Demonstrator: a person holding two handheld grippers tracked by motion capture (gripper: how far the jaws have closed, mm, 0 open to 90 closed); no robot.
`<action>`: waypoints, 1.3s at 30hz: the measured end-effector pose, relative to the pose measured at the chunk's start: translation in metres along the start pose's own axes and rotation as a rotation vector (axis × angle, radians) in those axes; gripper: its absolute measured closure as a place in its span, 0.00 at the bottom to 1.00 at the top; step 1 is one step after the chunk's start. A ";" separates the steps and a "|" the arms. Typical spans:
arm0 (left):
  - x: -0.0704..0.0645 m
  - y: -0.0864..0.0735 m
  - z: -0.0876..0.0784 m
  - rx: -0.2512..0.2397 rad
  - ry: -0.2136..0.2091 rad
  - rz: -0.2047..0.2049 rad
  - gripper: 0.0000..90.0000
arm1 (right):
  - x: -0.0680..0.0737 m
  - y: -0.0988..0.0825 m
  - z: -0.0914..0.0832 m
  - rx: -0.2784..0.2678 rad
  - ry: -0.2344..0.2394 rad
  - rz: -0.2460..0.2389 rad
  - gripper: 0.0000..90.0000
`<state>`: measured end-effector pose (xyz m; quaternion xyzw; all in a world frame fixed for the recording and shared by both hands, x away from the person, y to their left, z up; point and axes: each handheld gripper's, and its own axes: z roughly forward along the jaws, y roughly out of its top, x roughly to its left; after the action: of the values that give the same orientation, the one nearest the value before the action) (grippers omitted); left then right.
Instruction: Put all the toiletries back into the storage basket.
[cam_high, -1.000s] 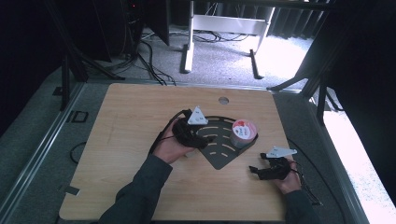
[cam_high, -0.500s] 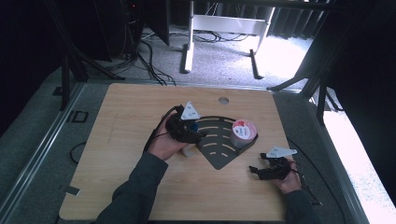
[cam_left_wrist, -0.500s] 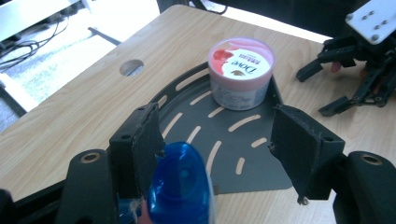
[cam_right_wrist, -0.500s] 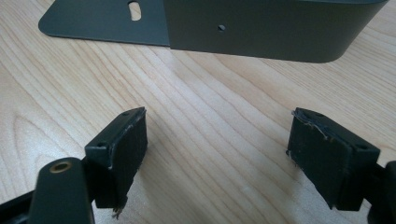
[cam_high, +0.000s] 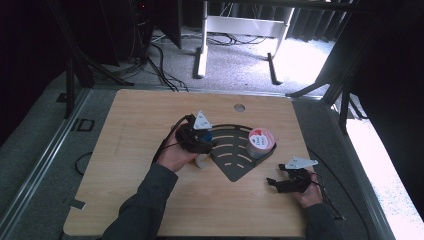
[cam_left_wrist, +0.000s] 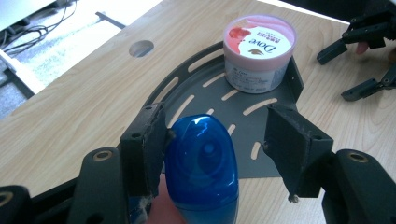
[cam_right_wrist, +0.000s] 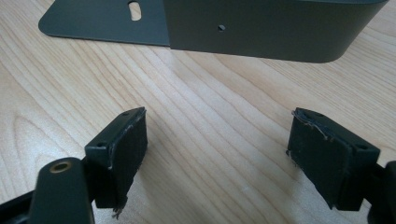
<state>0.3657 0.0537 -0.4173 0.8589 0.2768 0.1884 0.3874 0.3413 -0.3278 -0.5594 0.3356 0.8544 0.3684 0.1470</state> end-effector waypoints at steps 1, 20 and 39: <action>0.000 0.000 0.000 0.000 -0.001 -0.002 0.45 | 0.000 0.000 0.000 0.000 0.000 0.001 0.22; -0.007 -0.013 0.020 0.087 -0.011 0.019 0.51 | 0.000 0.000 0.000 0.000 0.002 -0.001 0.22; -0.011 -0.019 0.034 0.167 -0.024 0.026 0.57 | 0.000 0.000 0.000 0.001 0.003 -0.003 0.22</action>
<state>0.3695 0.0380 -0.4545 0.8939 0.2759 0.1594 0.3154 0.3411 -0.3278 -0.5593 0.3338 0.8554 0.3682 0.1460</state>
